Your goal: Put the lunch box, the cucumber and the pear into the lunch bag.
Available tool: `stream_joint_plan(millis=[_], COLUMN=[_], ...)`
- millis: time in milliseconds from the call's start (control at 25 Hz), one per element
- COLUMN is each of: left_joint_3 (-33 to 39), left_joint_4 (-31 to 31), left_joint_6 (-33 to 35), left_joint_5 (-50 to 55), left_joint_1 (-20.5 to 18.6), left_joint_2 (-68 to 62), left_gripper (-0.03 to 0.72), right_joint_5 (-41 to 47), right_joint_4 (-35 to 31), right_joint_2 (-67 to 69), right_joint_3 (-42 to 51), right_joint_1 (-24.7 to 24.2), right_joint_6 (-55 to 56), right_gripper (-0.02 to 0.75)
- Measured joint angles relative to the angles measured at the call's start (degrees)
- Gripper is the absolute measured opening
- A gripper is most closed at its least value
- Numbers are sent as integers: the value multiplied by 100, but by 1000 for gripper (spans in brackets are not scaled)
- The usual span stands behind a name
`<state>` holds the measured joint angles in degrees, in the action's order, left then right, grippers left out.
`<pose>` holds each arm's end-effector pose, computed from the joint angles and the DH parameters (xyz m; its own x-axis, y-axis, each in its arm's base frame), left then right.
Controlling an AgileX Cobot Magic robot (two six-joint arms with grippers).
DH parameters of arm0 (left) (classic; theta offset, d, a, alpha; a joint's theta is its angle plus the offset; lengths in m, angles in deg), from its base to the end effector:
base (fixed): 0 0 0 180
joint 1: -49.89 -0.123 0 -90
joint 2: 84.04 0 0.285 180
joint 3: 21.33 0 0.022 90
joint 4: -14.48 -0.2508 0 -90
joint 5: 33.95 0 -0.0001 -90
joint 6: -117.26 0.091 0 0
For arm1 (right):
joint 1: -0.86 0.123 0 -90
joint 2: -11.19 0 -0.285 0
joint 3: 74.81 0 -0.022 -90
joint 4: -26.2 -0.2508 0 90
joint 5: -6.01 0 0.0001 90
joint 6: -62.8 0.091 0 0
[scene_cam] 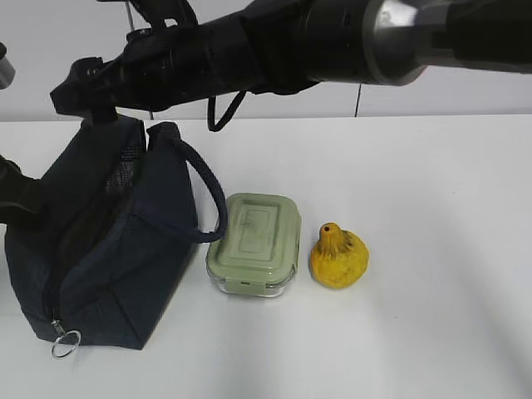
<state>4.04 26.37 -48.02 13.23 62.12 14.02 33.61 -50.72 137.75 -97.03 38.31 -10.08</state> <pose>0.2371 -0.0655 0.2708 -0.8402 0.2980 -0.4530 0.3731 0.9239 -0.0844 0.3671 0.3330 0.2819 -0.3225 -0.1994 -0.9253 -0.8640 0.4613 0.2018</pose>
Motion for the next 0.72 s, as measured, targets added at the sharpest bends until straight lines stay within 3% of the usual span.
stream_joint_plan(millis=[160, 240, 320, 520, 600, 720], left_joint_3=[0, 0, 0, 0, 0, 0], left_joint_4=[-5, -11, -15, -22, -22, -22], left_joint_6=[0, 0, 0, 0, 0, 0], left_joint_5=[7, 11, 11, 11, 5, 1], left_joint_1=[0, 0, 0, 0, 0, 0], left_joint_2=[0, 0, 0, 0, 0, 0], left_gripper=[-15, -15, -15, -15, -15, -15], right_joint_5=[230, 491, 941, 2820, 3419, 4048], right_joint_4=[742, 1742, 3139, 6003, 6556, 6634], right_joint_2=[-441, -707, -930, -947, -772, -442], right_joint_3=[0, 0, -11, -11, -11, -11], right_joint_1=[-275, -522, -854, -1455, -1491, -1479], right_joint_6=[614, 1521, 2748, 5460, 5858, 6089], right_gripper=[647, 636, 614, 587, 585, 585])
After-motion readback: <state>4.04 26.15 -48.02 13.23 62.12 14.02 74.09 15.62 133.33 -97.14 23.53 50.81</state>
